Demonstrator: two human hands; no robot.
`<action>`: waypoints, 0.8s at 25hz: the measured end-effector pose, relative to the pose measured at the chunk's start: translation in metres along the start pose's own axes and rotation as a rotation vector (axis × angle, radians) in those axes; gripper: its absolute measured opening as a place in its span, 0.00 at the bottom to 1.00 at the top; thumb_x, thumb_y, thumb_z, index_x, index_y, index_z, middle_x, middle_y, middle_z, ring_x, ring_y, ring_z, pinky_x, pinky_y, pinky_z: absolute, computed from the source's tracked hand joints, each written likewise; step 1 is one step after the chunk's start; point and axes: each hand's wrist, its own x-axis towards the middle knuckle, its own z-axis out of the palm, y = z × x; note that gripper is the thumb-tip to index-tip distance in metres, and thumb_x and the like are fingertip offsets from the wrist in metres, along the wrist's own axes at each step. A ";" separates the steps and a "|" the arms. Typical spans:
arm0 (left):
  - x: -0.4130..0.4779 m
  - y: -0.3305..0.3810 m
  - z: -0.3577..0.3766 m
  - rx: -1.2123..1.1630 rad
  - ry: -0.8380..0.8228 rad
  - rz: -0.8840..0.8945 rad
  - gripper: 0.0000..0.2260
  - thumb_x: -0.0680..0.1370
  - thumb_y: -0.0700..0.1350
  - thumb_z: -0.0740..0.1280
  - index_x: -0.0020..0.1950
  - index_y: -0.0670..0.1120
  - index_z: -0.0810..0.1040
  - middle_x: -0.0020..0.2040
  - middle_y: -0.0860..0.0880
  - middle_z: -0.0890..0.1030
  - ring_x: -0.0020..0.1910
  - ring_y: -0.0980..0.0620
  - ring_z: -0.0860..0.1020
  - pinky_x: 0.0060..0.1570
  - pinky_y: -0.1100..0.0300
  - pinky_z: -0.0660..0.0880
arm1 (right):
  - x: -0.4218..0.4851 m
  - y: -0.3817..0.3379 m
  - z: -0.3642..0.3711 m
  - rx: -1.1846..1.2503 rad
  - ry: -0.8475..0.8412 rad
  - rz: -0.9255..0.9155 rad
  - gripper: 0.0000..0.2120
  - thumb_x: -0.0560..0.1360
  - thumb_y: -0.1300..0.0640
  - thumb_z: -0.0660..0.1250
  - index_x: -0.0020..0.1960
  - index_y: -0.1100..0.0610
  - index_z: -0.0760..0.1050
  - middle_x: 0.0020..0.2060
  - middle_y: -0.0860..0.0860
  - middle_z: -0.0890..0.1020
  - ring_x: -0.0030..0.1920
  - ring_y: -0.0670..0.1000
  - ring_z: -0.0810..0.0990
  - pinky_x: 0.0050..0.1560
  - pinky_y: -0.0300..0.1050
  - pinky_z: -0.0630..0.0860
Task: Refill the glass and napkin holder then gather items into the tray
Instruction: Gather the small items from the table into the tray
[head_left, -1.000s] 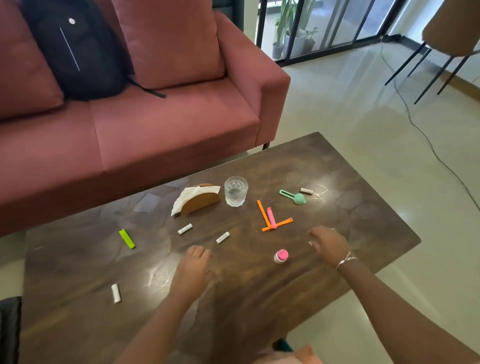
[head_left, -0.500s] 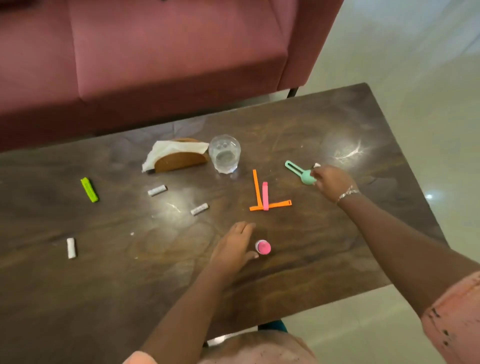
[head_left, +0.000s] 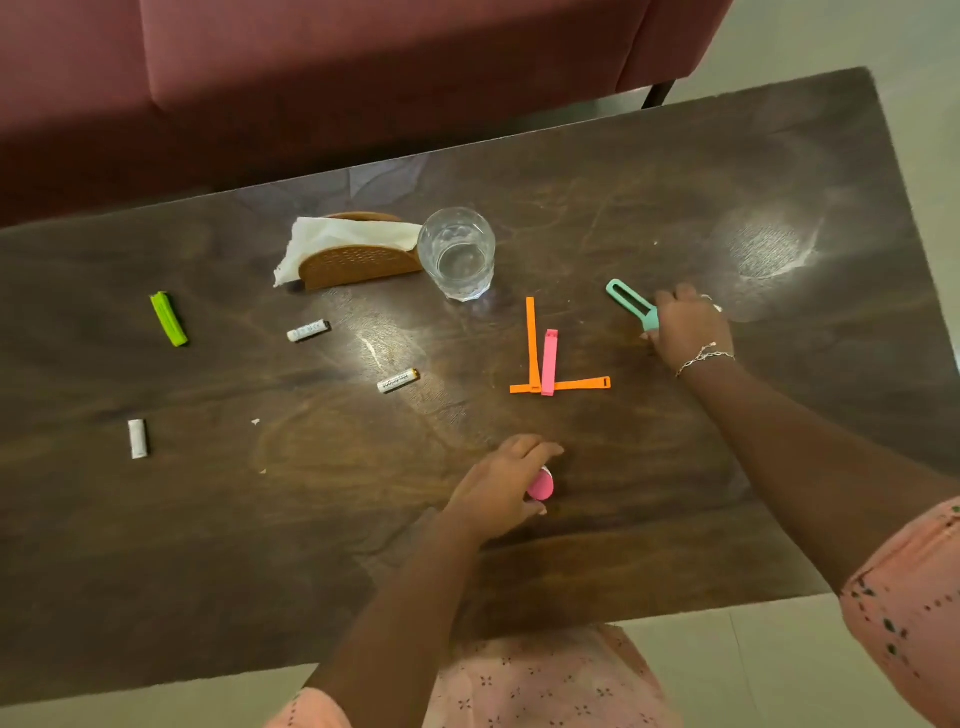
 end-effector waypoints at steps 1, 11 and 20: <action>0.001 0.000 0.002 -0.002 -0.001 -0.004 0.28 0.71 0.42 0.71 0.68 0.50 0.65 0.70 0.51 0.67 0.67 0.52 0.67 0.65 0.58 0.66 | 0.001 -0.001 0.002 -0.002 0.003 -0.001 0.20 0.71 0.60 0.70 0.58 0.68 0.70 0.57 0.64 0.72 0.54 0.66 0.73 0.48 0.57 0.72; -0.007 0.002 0.000 -0.177 0.285 -0.142 0.18 0.73 0.43 0.69 0.62 0.49 0.73 0.63 0.50 0.77 0.59 0.50 0.76 0.58 0.57 0.74 | -0.014 -0.013 -0.016 0.104 0.147 -0.069 0.14 0.71 0.64 0.67 0.55 0.68 0.74 0.53 0.66 0.73 0.50 0.67 0.73 0.46 0.56 0.72; -0.093 -0.053 -0.046 -0.304 0.625 -0.245 0.15 0.72 0.42 0.71 0.58 0.45 0.76 0.51 0.46 0.81 0.47 0.48 0.79 0.44 0.62 0.72 | -0.081 -0.110 -0.016 0.288 0.279 -0.290 0.12 0.63 0.70 0.71 0.46 0.68 0.77 0.43 0.66 0.77 0.40 0.68 0.77 0.38 0.55 0.76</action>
